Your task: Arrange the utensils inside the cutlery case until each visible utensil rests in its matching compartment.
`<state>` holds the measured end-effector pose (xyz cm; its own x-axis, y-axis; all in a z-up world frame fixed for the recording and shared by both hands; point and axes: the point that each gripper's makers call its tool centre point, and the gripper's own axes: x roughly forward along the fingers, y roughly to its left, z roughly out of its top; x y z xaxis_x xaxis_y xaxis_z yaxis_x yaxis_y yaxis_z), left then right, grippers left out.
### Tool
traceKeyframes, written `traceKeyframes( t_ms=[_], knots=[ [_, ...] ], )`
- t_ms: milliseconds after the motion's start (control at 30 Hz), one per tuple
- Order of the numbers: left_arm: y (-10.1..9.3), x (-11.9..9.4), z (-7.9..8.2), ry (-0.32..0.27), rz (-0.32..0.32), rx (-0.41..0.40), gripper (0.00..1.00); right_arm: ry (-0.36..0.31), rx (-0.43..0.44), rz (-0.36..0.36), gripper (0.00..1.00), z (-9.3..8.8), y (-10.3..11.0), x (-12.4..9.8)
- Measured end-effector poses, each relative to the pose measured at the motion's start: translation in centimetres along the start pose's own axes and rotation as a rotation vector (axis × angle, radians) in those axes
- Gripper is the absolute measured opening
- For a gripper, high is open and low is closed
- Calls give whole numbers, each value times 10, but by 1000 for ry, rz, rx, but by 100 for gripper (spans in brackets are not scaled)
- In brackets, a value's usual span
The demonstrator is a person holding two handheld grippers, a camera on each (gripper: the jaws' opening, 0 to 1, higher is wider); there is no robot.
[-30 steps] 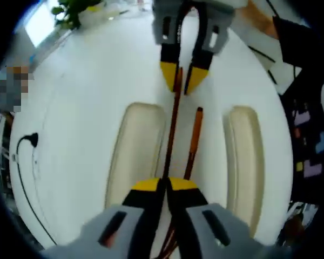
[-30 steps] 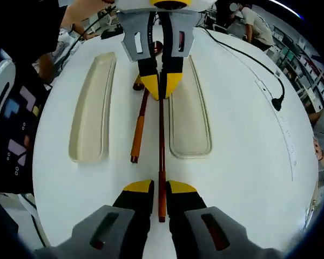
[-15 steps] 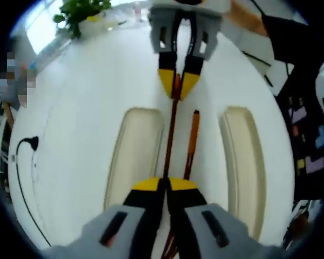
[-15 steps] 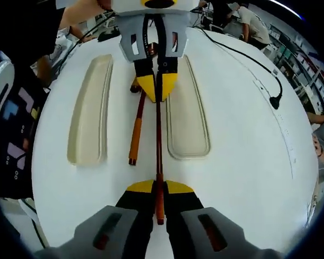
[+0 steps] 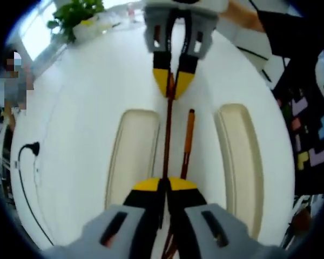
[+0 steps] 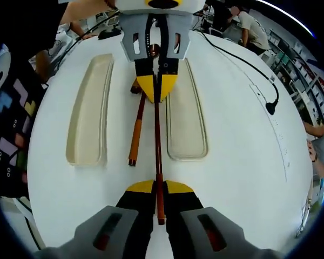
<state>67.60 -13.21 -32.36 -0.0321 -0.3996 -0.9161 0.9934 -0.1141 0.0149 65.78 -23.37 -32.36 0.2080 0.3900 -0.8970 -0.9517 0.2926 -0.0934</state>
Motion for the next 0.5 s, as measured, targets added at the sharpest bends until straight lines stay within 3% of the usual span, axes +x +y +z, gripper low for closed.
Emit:
traceKeyframes(
  t_ms=[233, 300, 500],
  knots=[
    [-3, -20, 3, -20, 17, 5, 3, -12, -30, -33, 3, 11, 1, -14],
    [-6, -28, 1, -7, 21, -4, 3, -42, 35, -63, 3, 19, 1, -17],
    [-19, -48, -9, -8, 27, -29, 3, -62, -21, -83, 3, 41, 16, -30]
  ],
)
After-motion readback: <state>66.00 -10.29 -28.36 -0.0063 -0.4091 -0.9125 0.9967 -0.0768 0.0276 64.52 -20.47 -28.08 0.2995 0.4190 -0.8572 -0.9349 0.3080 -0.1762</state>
